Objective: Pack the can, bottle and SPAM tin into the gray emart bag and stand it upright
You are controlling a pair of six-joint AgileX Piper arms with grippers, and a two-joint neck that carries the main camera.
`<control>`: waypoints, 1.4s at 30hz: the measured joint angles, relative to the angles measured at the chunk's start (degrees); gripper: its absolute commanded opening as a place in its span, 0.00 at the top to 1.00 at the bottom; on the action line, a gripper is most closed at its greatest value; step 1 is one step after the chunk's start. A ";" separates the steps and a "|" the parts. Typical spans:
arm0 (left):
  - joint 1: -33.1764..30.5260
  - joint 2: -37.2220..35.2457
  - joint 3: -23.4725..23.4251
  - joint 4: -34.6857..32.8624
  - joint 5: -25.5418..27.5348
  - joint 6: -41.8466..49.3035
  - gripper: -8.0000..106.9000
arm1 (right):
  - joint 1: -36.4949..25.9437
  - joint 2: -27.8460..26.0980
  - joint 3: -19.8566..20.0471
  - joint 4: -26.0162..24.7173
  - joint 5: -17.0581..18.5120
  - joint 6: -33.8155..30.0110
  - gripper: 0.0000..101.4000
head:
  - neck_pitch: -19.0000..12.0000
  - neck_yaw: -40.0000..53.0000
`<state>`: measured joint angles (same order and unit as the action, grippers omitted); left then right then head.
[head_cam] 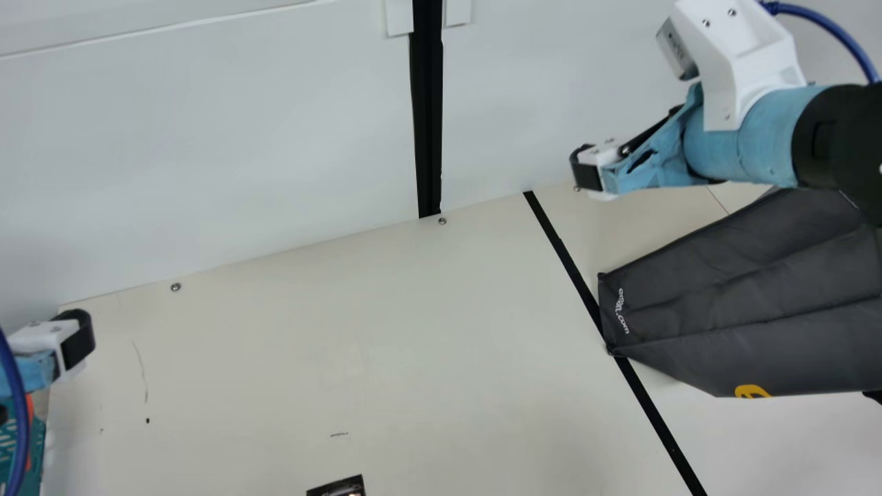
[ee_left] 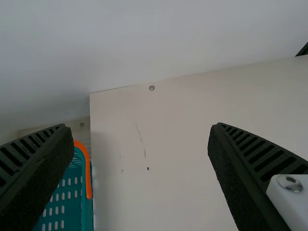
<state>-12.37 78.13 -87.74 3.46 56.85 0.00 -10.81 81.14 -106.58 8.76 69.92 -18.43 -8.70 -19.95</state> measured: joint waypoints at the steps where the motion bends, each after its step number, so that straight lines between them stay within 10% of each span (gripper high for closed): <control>1: 0.00 0.00 0.00 0.00 0.00 0.00 0.15 | 0.17 -0.36 0.91 0.83 -0.04 0.00 0.06 | 0.00 0.09; 19: 0.00 0.00 0.00 0.00 0.00 0.00 0.15 | 2.89 -5.19 12.62 6.58 -0.12 0.88 0.06 | 0.00 0.00; 42: 0.00 0.00 0.00 0.00 0.00 0.00 0.15 | 2.89 -5.19 12.74 6.63 -0.12 0.93 0.06 | -0.09 0.00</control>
<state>-12.37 78.13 -87.74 3.46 56.85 0.00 -7.92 75.95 -93.84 15.40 69.80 -17.50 -8.79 -19.95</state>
